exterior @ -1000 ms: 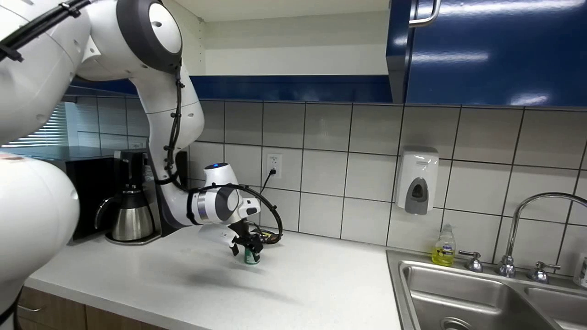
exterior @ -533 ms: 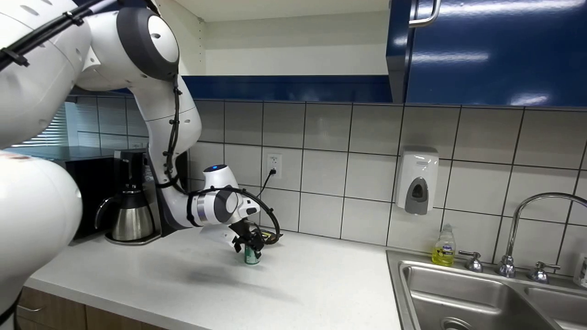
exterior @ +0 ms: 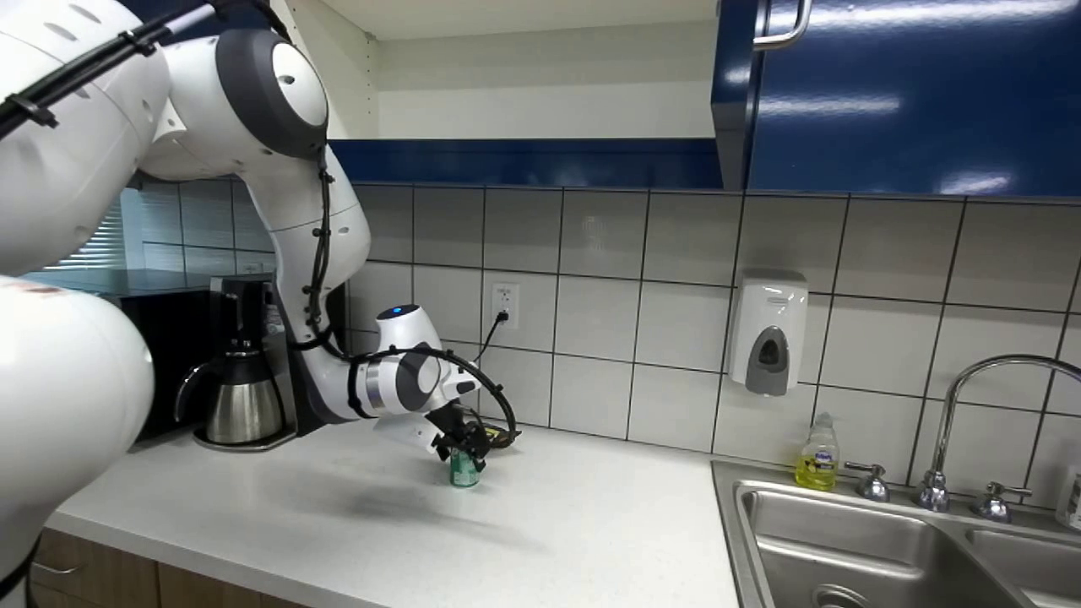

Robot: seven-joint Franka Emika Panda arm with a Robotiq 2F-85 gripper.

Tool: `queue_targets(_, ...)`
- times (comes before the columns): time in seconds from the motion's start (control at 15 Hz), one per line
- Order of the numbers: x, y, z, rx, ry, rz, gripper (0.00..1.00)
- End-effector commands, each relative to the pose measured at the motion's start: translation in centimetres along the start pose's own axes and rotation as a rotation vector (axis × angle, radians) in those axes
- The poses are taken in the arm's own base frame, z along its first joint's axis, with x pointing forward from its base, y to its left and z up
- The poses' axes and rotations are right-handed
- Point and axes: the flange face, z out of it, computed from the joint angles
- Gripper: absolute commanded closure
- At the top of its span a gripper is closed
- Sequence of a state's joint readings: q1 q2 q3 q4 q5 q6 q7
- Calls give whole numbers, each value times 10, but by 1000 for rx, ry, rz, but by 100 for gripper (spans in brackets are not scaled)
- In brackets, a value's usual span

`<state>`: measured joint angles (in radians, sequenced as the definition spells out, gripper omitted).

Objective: Put the green can in the open upper cabinet.

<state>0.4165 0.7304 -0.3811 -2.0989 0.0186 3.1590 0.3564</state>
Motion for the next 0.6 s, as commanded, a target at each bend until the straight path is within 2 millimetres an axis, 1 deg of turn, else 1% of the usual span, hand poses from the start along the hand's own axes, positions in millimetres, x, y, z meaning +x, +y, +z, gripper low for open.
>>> queue_targets(0.0,7,-2,4,-7,30,-9,0)
queue_targets(0.13,9,-2,3,-7,38,-6,0)
queue_targets(0.2,10,-3,4,-8,39,-11,7)
queue_targets(0.27,10,-3,4,-6,42,-12,28)
queue_targets(0.4,11,-5,5,-4,49,-16,33)
queue_targets(0.47,10,-6,5,-1,51,-21,40)
queue_targets(0.53,10,-7,5,-1,54,-21,50)
